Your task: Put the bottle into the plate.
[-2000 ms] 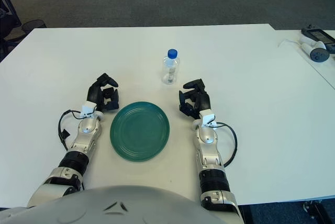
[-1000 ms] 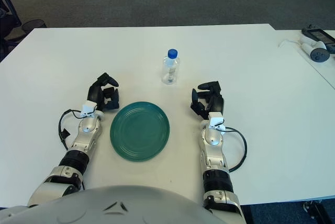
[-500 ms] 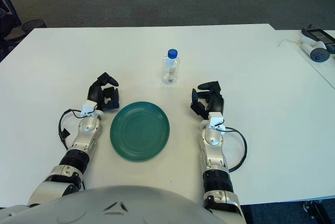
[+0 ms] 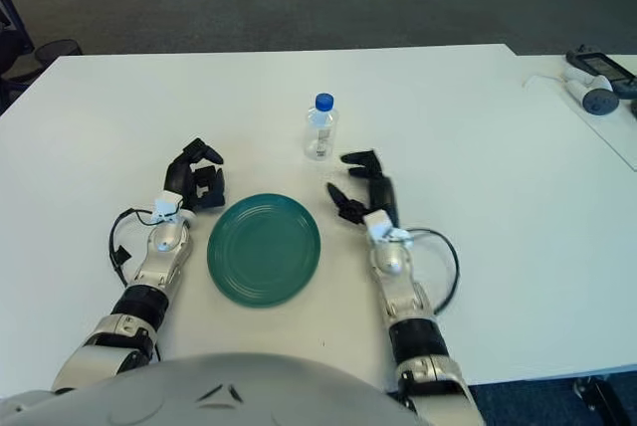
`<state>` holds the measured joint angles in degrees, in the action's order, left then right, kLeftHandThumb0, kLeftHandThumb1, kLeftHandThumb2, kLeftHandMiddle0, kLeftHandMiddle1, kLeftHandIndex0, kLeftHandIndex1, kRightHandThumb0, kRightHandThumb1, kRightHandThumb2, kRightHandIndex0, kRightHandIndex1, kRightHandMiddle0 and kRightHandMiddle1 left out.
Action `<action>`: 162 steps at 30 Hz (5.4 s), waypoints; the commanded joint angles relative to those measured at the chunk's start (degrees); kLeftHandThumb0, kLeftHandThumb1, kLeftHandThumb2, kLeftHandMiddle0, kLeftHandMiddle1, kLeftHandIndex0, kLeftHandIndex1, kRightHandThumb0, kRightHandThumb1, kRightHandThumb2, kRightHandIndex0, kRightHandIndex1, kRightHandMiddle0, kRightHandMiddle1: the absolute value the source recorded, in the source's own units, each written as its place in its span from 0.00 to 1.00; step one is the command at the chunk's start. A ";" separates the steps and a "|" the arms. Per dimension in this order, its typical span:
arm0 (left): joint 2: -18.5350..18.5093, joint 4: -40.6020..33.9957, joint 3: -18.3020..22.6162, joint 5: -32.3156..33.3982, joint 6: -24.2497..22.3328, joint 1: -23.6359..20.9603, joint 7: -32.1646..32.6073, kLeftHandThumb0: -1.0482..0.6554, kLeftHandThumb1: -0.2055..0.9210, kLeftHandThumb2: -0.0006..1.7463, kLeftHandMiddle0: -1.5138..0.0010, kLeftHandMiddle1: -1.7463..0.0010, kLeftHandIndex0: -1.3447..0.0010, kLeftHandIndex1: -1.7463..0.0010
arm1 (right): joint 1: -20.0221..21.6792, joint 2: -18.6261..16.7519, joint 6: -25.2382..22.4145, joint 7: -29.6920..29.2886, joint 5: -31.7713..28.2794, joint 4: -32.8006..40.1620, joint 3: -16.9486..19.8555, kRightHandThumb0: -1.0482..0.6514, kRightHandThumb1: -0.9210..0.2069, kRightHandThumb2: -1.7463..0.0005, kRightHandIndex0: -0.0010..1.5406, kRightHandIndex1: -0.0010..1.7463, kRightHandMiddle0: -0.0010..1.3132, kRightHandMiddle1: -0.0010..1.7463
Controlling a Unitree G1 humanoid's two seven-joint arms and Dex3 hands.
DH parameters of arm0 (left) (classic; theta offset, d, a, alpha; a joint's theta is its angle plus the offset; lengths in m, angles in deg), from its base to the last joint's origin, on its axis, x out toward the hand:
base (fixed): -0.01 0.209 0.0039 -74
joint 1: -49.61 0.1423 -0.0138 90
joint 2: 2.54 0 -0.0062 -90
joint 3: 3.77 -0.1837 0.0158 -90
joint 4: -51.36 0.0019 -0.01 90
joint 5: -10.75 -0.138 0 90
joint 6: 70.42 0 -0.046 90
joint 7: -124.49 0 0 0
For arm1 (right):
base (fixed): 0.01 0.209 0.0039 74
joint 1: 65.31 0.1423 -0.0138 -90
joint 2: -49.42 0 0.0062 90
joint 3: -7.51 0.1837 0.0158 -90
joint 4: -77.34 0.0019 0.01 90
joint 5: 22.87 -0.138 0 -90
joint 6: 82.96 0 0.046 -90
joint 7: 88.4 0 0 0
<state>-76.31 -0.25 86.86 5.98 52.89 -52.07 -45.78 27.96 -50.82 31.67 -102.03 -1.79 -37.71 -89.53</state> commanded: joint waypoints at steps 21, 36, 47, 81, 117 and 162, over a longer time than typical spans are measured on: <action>0.10 1.81 0.61 -0.16 -0.45 3.13 -0.02 0.32 0.37 0.83 0.15 0.00 0.48 0.00 | 0.52 -2.57 13.57 -8.16 -1.93 -16.04 -1.39 0.00 0.03 0.95 0.00 0.00 0.00 0.00; -0.04 1.96 0.65 -0.49 -0.12 3.13 0.19 0.32 0.37 0.83 0.15 0.00 0.48 0.00 | -0.12 -3.30 10.64 -6.99 -5.21 -15.96 0.12 0.00 0.04 0.97 0.00 0.00 0.00 0.00; -0.23 1.88 0.68 -0.63 -0.12 2.99 0.21 0.32 0.37 0.83 0.15 0.00 0.49 0.00 | 0.00 -4.00 9.51 -6.76 -6.10 -15.80 0.56 0.00 0.04 0.98 0.00 0.00 0.00 0.00; -0.37 3.29 1.44 -0.50 0.80 2.32 0.76 0.31 0.35 0.84 0.15 0.00 0.47 0.00 | 9.42 -7.54 8.66 -3.81 -13.28 -22.63 5.66 0.04 0.07 0.99 0.00 0.00 0.00 0.00; -0.18 1.97 1.68 -0.16 0.28 3.02 1.22 0.31 0.34 0.85 0.15 0.00 0.47 0.00 | 15.34 -8.52 7.24 -1.17 -13.55 -26.05 5.61 0.03 0.05 0.99 0.00 0.00 0.00 0.00; -1.34 0.77 2.97 0.47 0.12 4.84 1.63 0.31 0.35 0.84 0.15 0.00 0.47 0.00 | 41.48 -11.22 -4.17 -6.02 -13.51 -46.49 8.50 0.00 0.00 0.86 0.00 0.00 0.00 0.00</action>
<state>-76.61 -1.29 89.00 6.22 52.93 -51.15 -43.82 67.91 -62.08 28.76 -107.62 -14.53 -83.06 -81.84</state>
